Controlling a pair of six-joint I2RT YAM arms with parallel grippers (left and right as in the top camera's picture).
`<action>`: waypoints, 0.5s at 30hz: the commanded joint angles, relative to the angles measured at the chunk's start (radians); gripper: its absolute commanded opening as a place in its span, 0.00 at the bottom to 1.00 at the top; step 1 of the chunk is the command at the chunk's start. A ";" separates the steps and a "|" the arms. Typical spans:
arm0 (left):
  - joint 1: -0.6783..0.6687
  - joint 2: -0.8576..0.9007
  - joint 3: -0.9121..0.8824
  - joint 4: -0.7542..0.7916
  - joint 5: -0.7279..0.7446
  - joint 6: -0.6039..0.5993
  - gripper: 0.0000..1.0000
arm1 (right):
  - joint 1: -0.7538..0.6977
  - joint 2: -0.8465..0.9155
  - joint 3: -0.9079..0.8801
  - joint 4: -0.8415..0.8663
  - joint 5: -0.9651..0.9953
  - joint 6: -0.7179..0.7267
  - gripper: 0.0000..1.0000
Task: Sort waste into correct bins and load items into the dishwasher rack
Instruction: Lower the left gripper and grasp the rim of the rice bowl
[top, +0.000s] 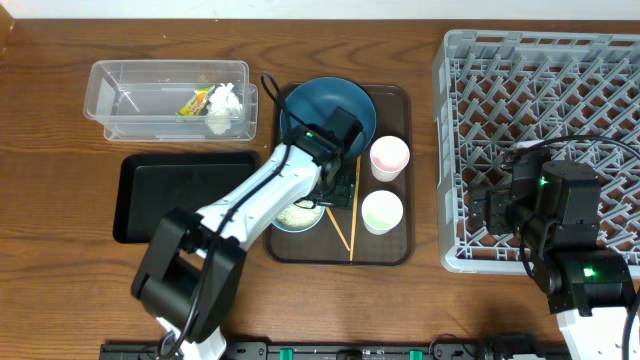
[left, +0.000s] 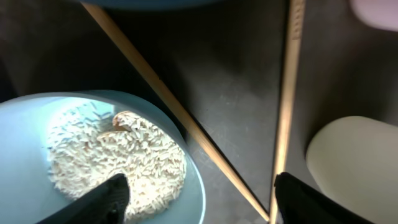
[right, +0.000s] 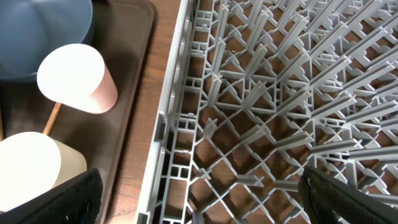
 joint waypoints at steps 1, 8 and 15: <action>-0.011 0.032 -0.015 -0.003 -0.020 -0.022 0.73 | -0.019 -0.004 0.021 -0.003 -0.007 0.002 0.99; -0.015 0.067 -0.015 -0.003 -0.019 -0.022 0.50 | -0.019 -0.004 0.021 -0.005 -0.008 0.002 0.99; -0.015 0.068 -0.015 0.006 -0.020 -0.022 0.26 | -0.019 -0.004 0.021 -0.010 -0.007 0.002 0.99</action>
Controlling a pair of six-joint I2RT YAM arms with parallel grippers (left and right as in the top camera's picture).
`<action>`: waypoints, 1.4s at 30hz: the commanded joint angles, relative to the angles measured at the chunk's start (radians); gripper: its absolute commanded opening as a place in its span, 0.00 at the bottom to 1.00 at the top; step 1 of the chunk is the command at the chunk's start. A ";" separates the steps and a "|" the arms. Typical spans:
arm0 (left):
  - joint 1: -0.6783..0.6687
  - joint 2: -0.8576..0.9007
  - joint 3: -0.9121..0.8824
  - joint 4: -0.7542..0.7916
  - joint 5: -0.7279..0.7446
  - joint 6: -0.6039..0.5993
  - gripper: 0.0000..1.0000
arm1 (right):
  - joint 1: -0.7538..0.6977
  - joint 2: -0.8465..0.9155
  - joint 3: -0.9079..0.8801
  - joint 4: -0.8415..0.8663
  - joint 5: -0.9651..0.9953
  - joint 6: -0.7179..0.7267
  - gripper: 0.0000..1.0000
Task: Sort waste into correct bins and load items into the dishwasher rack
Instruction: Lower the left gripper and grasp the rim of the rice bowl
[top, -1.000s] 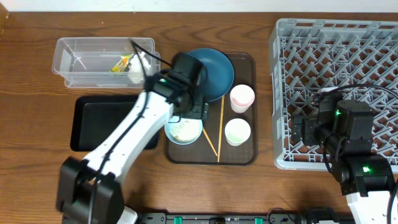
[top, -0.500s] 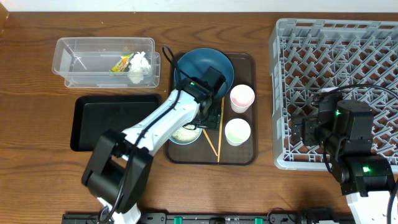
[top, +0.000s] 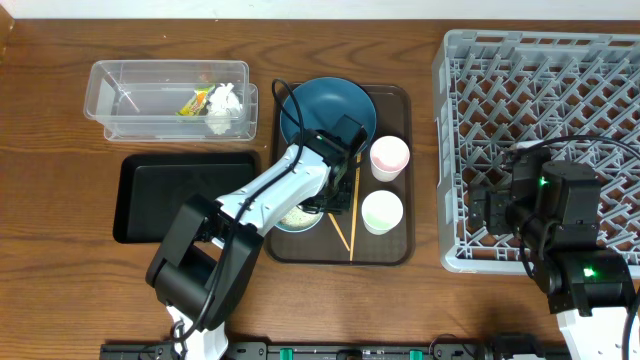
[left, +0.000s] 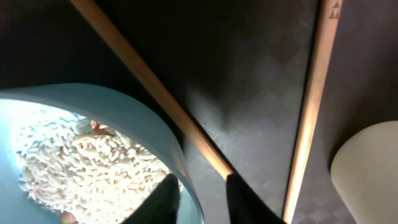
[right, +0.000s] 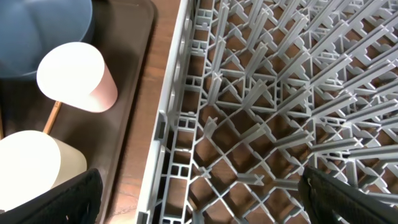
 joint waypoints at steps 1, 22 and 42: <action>-0.002 0.009 -0.007 0.001 -0.019 -0.003 0.25 | -0.019 -0.004 0.021 -0.004 -0.007 0.002 0.99; -0.061 0.021 -0.018 0.008 -0.113 -0.003 0.19 | -0.019 -0.004 0.021 -0.005 -0.008 0.002 0.99; -0.067 0.021 -0.027 0.013 -0.136 -0.003 0.06 | -0.019 -0.004 0.021 -0.004 -0.007 0.002 0.99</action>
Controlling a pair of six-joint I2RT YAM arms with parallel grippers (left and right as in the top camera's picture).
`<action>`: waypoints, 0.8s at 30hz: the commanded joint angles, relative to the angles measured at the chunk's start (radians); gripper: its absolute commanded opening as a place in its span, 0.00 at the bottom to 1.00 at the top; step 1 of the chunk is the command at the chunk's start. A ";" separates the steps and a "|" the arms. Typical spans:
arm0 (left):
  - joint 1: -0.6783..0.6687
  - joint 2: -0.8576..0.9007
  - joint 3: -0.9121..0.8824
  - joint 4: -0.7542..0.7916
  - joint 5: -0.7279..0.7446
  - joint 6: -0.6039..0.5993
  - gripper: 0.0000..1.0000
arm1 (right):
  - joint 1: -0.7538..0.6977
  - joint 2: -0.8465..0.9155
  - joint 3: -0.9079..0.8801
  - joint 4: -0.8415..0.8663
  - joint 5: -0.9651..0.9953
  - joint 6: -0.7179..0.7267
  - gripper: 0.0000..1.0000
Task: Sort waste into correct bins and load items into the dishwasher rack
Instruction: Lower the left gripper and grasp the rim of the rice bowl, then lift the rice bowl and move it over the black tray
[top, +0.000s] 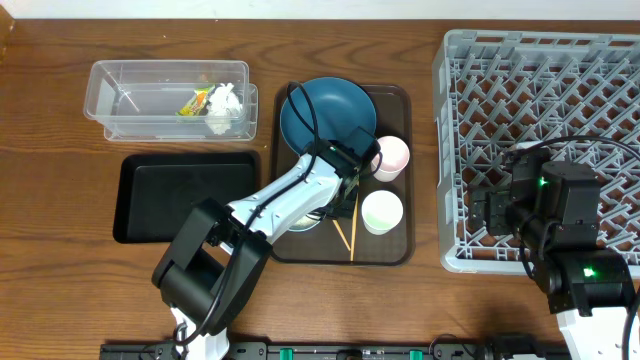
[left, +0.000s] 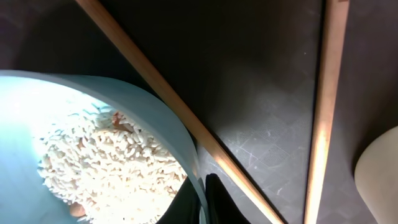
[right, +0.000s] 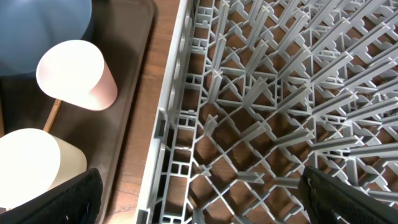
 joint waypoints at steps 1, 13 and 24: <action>-0.001 0.018 -0.008 0.000 -0.012 -0.002 0.06 | -0.019 -0.004 0.021 -0.001 -0.007 0.002 0.99; -0.001 -0.047 -0.005 -0.070 -0.012 -0.001 0.06 | -0.019 -0.004 0.021 0.000 -0.007 0.002 0.99; 0.040 -0.224 -0.005 -0.099 -0.011 0.055 0.06 | -0.019 -0.004 0.021 -0.002 -0.007 0.002 0.99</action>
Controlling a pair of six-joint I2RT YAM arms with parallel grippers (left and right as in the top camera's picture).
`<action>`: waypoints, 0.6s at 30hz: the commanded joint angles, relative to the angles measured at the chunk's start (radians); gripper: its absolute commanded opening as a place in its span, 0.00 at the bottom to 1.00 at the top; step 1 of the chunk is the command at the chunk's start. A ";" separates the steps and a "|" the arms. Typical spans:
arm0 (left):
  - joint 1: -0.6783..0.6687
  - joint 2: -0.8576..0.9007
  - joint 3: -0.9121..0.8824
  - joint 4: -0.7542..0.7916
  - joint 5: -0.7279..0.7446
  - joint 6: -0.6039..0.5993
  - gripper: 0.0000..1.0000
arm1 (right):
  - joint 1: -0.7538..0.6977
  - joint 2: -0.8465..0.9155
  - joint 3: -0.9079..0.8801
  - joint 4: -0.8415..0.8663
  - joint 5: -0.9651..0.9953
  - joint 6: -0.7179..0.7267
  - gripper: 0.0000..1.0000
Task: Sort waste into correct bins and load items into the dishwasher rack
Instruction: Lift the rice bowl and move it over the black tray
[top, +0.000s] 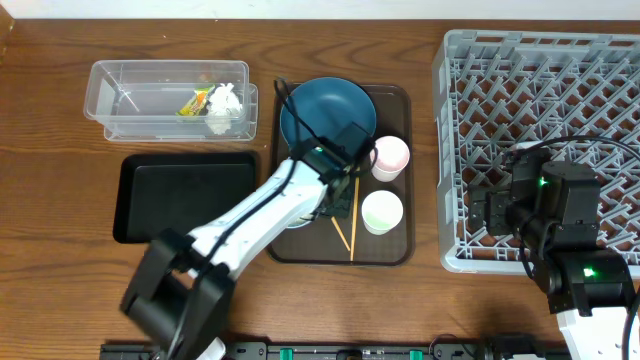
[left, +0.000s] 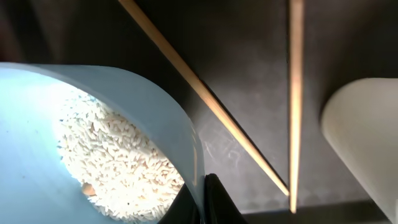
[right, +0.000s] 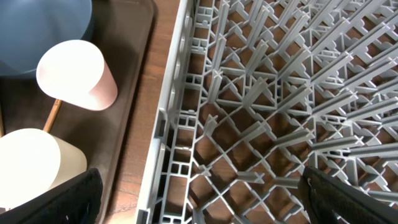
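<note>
A light blue bowl (left: 130, 87) holding white rice (left: 118, 155) fills the left of the left wrist view. My left gripper (left: 203, 200) is shut on its right rim, one finger inside and one outside. Seen from overhead, the left gripper (top: 335, 195) is over the brown tray (top: 402, 98), and the arm hides the bowl. Two wooden chopsticks (left: 205, 99) lie on the tray below. Beside them are a pale green cup (top: 382, 211), a pink cup (top: 392, 157) and a dark blue plate (top: 325, 110). My right gripper (right: 199, 205) hangs open over the left edge of the grey rack (top: 540, 100).
A clear bin (top: 150, 100) with a wrapper and crumpled paper stands at the back left. In front of it lies a black tray (top: 180, 190). The grey rack takes up the right side of the wooden table.
My left gripper is still shut on the bowl's rim. The chopsticks now look thinner and farther below, and more of the pale cup shows. The right arm has not moved.
My left gripper was open over the tray, with the bowl's right rim between its fingers. Its fingers then stood close together at the rim, and after that were shut on it. Now it holds the bowl higher above the tray. The right gripper stayed open over the rack.
</note>
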 joint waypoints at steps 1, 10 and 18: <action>0.047 -0.072 -0.004 -0.014 -0.008 0.023 0.06 | -0.019 -0.004 0.021 -0.001 -0.007 0.002 0.99; 0.303 -0.147 -0.004 -0.026 0.206 0.127 0.06 | -0.019 -0.004 0.021 -0.002 -0.007 0.002 0.99; 0.580 -0.146 -0.053 -0.026 0.513 0.290 0.06 | -0.019 -0.004 0.021 -0.016 -0.007 0.002 0.99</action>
